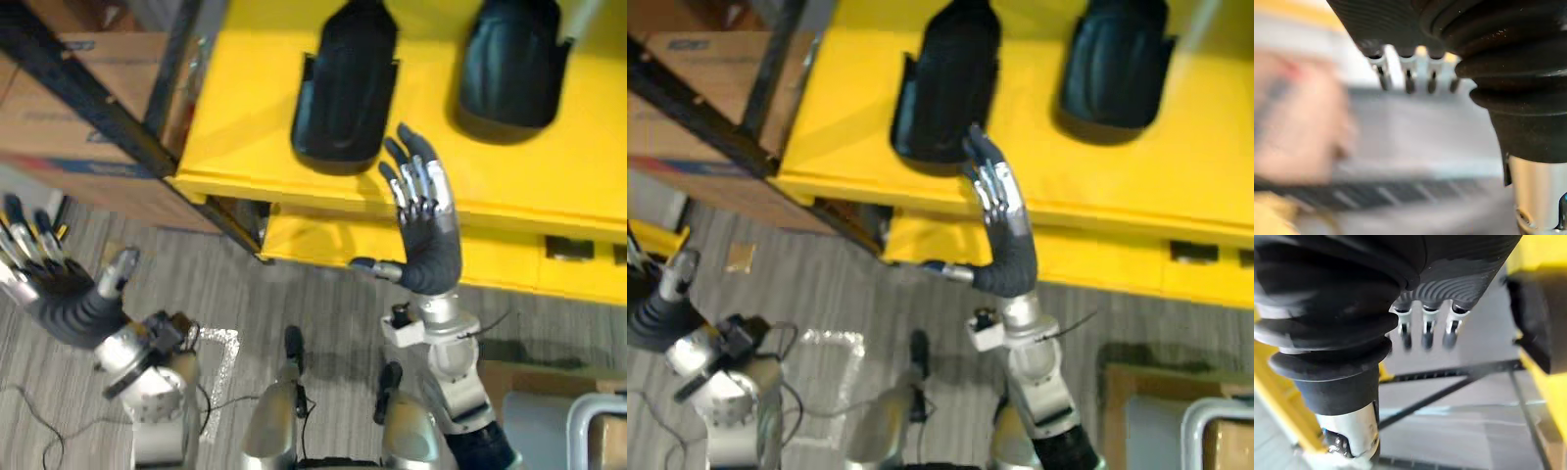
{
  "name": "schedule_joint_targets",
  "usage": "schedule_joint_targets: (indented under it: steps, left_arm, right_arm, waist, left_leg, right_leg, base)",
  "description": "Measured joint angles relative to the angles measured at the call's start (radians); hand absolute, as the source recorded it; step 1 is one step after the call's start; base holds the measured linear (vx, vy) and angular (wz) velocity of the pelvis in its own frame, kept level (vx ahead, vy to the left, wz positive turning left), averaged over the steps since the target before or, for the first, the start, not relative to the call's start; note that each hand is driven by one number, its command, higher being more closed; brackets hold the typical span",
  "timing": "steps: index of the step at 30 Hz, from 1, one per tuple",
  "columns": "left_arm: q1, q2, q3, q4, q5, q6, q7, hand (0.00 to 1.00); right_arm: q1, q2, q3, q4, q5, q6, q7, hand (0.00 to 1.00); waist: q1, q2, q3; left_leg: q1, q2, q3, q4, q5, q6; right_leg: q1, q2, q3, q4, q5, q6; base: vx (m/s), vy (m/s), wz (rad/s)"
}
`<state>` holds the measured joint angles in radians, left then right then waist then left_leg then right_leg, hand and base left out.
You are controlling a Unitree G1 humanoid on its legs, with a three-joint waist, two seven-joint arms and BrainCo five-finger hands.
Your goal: Walk over and take plastic housings, then place them on the shelf
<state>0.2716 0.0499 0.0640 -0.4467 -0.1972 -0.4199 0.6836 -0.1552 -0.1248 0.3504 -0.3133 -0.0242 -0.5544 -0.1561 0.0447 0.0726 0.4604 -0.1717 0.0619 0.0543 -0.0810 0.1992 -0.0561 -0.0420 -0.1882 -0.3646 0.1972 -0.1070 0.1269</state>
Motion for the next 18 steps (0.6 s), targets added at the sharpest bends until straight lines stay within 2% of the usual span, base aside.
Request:
schedule_joint_targets:
  steps: [2, 4, 6, 8, 10, 16, 18]
  left_arm:
    - [0.035, -0.018, -0.005, 0.074, -0.032, 0.029, -0.030, 0.00]
    - [0.088, -0.027, -0.056, 0.190, -0.036, 0.050, -0.095, 0.00]
    - [0.116, -0.026, -0.095, 0.272, -0.036, 0.052, -0.143, 0.00]
    - [0.117, -0.021, -0.126, 0.376, -0.030, 0.053, -0.183, 0.00]
    - [0.112, -0.018, -0.162, 0.523, -0.016, 0.067, -0.248, 0.00]
    - [0.067, 0.014, -0.187, 0.806, -0.011, 0.121, -0.345, 0.00]
    - [0.066, 0.032, -0.182, 0.835, -0.031, 0.124, -0.357, 0.00]
  right_arm:
    - [-0.031, 0.000, 0.024, 0.028, -0.022, -0.001, -0.027, 1.00]
    - [-0.070, 0.001, 0.049, 0.066, -0.030, 0.004, -0.067, 1.00]
    - [-0.093, 0.002, 0.072, 0.091, -0.029, 0.012, -0.088, 1.00]
    - [-0.106, 0.004, 0.098, 0.108, -0.029, 0.029, -0.102, 1.00]
    - [-0.118, 0.005, 0.145, 0.144, -0.029, 0.065, -0.118, 1.00]
    - [-0.134, 0.008, 0.182, 0.222, 0.006, 0.149, -0.128, 1.00]
    - [-0.134, 0.008, 0.183, 0.229, 0.020, 0.168, -0.119, 1.00]
  waist:
    - [0.008, -0.003, -0.001]
    - [0.038, -0.009, -0.004]
    - [0.053, -0.020, -0.009]
    - [0.056, -0.031, -0.015]
    - [0.055, -0.044, -0.022]
    - [0.054, -0.047, -0.023]
    - [0.054, -0.047, -0.023]
  left_leg:
    - [0.002, -0.002, -0.014, 0.000, 0.001, 0.000]
    - [0.013, -0.003, -0.025, 0.000, 0.001, 0.000]
    - [0.014, -0.002, -0.035, 0.000, 0.000, 0.000]
    - [0.014, -0.002, -0.044, -0.001, 0.000, -0.001]
    - [0.015, -0.001, -0.044, -0.005, 0.000, -0.001]
    - [0.017, 0.011, -0.017, -0.005, -0.010, -0.004]
    - [0.017, 0.015, -0.013, -0.005, -0.010, -0.004]
  right_leg:
    - [0.019, 0.003, -0.018, -0.018, 0.007, 0.002]
    - [0.048, 0.007, -0.033, -0.040, 0.016, 0.009]
    - [0.061, 0.012, -0.046, -0.051, 0.018, 0.009]
    - [0.068, 0.015, -0.051, -0.054, 0.018, 0.009]
    - [0.071, 0.017, -0.052, -0.055, 0.019, 0.011]
    - [0.071, 0.025, -0.042, -0.073, 0.037, 0.004]
    - [0.070, 0.029, -0.039, -0.076, 0.039, 0.003]
  base:
    - [0.02, -0.019, 0.21]
    - [0.03, -0.031, 0.18]
    - [0.03, -0.047, 0.15]
    - [0.02, -0.045, 0.14]
    - [0.00, -0.037, 0.01]
    - [-0.01, -0.014, -0.06]
    - [-0.02, -0.034, -0.08]
